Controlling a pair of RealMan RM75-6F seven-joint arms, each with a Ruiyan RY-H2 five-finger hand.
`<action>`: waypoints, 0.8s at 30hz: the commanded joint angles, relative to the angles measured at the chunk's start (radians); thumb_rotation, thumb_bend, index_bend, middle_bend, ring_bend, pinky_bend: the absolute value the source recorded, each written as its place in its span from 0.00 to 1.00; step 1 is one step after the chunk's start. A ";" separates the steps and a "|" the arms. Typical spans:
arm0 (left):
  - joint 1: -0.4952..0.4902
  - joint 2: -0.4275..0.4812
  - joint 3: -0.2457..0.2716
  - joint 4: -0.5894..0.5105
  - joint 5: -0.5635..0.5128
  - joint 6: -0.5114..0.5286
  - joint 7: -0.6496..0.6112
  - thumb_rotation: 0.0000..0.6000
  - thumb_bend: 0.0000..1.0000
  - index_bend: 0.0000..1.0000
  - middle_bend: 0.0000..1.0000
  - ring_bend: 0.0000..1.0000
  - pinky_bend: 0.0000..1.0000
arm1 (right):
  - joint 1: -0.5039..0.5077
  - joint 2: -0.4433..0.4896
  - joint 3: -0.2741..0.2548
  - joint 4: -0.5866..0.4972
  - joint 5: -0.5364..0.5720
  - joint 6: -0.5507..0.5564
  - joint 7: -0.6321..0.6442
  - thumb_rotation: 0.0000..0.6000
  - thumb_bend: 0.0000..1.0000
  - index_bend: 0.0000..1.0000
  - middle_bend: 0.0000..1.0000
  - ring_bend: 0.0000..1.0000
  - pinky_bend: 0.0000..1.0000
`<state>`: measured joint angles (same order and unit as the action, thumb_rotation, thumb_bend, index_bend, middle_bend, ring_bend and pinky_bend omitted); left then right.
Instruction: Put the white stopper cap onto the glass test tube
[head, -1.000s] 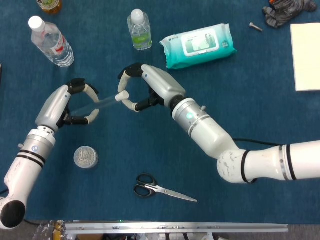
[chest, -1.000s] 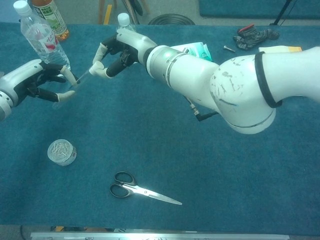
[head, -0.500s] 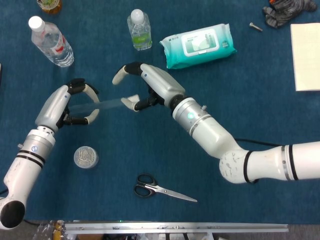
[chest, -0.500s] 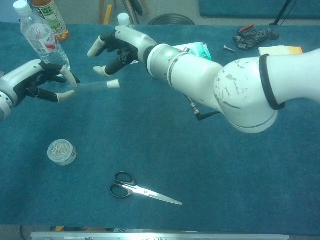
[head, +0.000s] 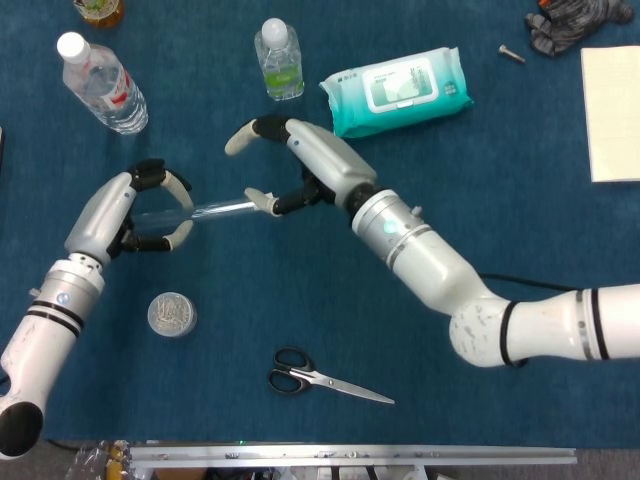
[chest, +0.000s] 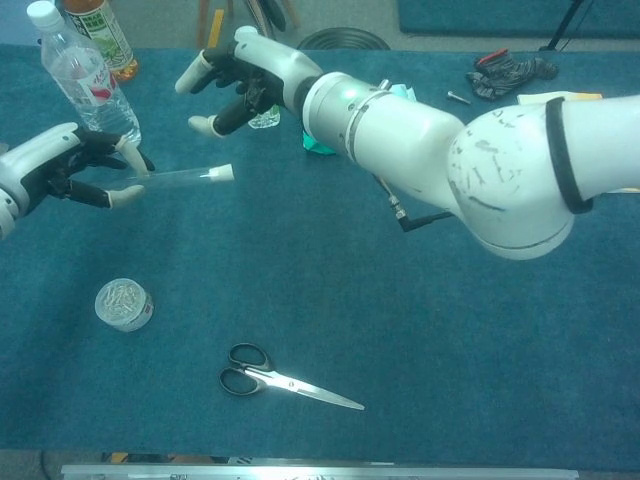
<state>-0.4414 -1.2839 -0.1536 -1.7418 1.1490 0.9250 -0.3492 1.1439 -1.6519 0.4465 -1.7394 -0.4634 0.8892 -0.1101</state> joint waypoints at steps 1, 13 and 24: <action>0.002 0.008 0.012 0.022 0.033 -0.011 -0.021 1.00 0.33 0.64 0.32 0.10 0.14 | -0.016 0.033 -0.001 -0.032 -0.017 0.013 -0.006 1.00 0.29 0.34 0.24 0.11 0.09; -0.019 -0.024 0.080 0.160 0.201 -0.051 -0.087 1.00 0.33 0.64 0.32 0.10 0.14 | -0.091 0.198 -0.017 -0.186 -0.088 0.027 -0.001 1.00 0.29 0.34 0.24 0.11 0.09; -0.039 -0.133 0.110 0.325 0.239 -0.062 -0.092 1.00 0.33 0.65 0.32 0.10 0.14 | -0.145 0.283 -0.034 -0.213 -0.128 0.016 0.046 1.00 0.29 0.34 0.24 0.11 0.09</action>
<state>-0.4753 -1.3965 -0.0491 -1.4413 1.3817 0.8627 -0.4532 1.0021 -1.3714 0.4139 -1.9508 -0.5886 0.9071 -0.0666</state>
